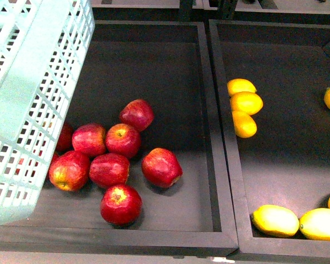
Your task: Pick lemon and mango into basket
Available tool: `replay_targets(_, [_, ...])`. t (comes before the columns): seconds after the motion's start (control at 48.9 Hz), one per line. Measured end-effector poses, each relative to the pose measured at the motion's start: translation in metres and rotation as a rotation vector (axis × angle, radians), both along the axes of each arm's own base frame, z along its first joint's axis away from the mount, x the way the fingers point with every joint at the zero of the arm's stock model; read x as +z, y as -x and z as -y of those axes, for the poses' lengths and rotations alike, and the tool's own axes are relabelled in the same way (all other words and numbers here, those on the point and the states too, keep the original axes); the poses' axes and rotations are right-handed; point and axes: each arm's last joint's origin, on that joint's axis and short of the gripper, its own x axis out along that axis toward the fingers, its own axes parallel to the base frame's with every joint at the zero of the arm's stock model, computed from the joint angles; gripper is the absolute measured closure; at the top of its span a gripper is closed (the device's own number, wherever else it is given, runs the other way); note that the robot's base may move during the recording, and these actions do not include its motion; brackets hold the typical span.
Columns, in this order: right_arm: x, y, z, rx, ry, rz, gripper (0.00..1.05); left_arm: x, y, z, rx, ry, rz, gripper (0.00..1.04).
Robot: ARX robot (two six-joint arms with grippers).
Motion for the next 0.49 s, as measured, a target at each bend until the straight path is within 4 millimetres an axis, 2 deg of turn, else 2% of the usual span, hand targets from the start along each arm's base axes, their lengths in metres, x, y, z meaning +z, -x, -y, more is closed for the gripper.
replay_targets(0.184, [0.000,0.000,0.000,-0.003,0.000,0.000,0.09,-0.001,0.000,0.004,-0.060,0.019,-0.017,0.99])
replay_targets(0.246, [0.000,0.000,0.000,-0.003,0.000,0.000,0.09,0.004,-0.004,0.007,-0.119,-0.098,-0.178,0.99])
replay_targets(0.328, [0.000,0.000,0.000,-0.003,0.000,0.000,0.09,0.007,-0.012,0.012,-0.193,-0.242,-0.284,0.99])
replay_targets(0.409, [0.000,0.000,0.000,-0.005,0.000,0.000,0.09,0.006,-0.022,0.018,-0.267,-0.371,-0.312,0.99])
replay_targets(0.491, [0.000,0.000,0.000,-0.005,0.000,0.000,0.09,-0.004,-0.046,0.036,-0.343,-0.489,-0.349,0.99])
